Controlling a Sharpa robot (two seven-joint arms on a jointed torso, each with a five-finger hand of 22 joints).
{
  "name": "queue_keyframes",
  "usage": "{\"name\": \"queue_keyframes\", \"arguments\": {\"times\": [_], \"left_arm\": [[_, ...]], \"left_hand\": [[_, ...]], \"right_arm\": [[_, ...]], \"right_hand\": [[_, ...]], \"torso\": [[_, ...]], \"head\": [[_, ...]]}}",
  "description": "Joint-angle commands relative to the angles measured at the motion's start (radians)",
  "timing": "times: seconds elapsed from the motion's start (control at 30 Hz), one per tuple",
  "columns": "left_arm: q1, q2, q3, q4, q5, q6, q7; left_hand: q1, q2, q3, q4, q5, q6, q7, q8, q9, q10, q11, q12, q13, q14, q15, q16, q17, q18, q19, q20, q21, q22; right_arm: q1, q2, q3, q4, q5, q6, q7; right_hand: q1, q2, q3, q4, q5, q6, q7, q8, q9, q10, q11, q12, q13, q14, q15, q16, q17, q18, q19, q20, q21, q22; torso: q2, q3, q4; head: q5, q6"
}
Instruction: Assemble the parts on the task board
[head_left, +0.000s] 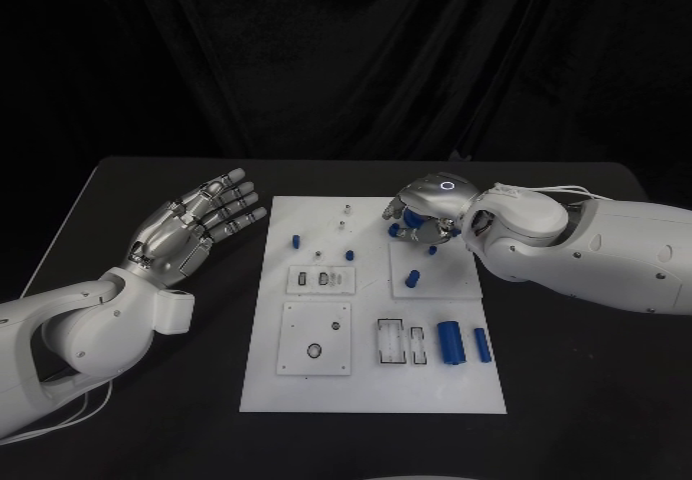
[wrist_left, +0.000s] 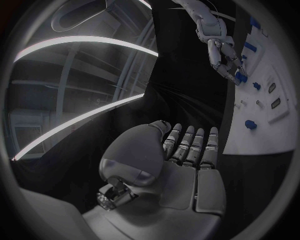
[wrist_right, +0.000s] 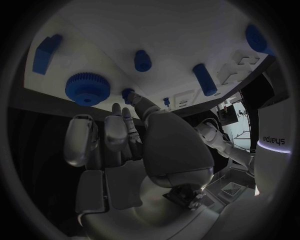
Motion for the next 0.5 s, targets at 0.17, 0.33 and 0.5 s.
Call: {"name": "queue_keyframes", "arguments": {"times": [0.17, 0.33, 0.5], "left_arm": [[0.002, 0.005, 0.000, -0.004, -0.001, 0.029, 0.135], [0.002, 0.009, 0.000, -0.013, -0.001, 0.033, 0.128], [0.002, 0.013, 0.000, -0.022, -0.001, 0.037, 0.124]], "left_hand": [[-0.004, -0.008, 0.012, -0.003, 0.007, 0.010, 0.001, 0.005, 0.002, -0.001, 0.007, 0.010, 0.003, -0.003, 0.002, 0.009, 0.001, -0.005, -0.002, 0.007, -0.002, 0.000], [-0.008, -0.009, 0.020, -0.005, 0.007, 0.016, 0.003, 0.007, 0.003, 0.000, 0.010, 0.015, 0.003, -0.001, 0.005, 0.014, 0.002, -0.006, -0.001, 0.008, -0.002, 0.000], [-0.009, -0.009, 0.022, -0.005, 0.008, 0.016, 0.004, 0.007, 0.003, -0.001, 0.011, 0.016, 0.003, -0.001, 0.006, 0.015, 0.002, -0.006, -0.001, 0.009, -0.002, 0.000]], "right_arm": [[-0.011, 0.009, 0.001, -0.012, -0.010, -0.046, 0.004], [-0.015, 0.012, 0.001, -0.014, -0.010, -0.047, 0.006], [-0.017, 0.015, 0.001, -0.018, -0.010, -0.040, 0.006]], "right_hand": [[-0.015, -0.006, 0.011, 0.018, -0.028, 0.003, 0.000, -0.003, 0.003, 0.011, 0.001, 0.003, 0.001, -0.002, 0.012, 0.000, -0.001, 0.000, -0.005, 0.008, -0.002, 0.001], [-0.016, -0.007, 0.017, 0.029, -0.044, 0.022, -0.003, 0.003, 0.009, 0.020, 0.000, 0.006, 0.002, 0.000, 0.016, 0.002, 0.005, -0.001, -0.004, 0.012, 0.000, 0.006], [-0.006, -0.004, 0.035, 0.042, -0.047, 0.073, 0.001, 0.023, 0.023, 0.055, -0.004, 0.016, 0.004, 0.007, 0.020, 0.010, 0.023, -0.004, 0.005, 0.017, 0.009, 0.026]], "torso": [[0.001, -0.0004, 0.0004], [0.002, 0.0001, 0.0006], [0.003, -0.0003, 0.0025]], "head": [[0.004, -0.002], [0.016, -0.005], [0.017, -0.005]]}}
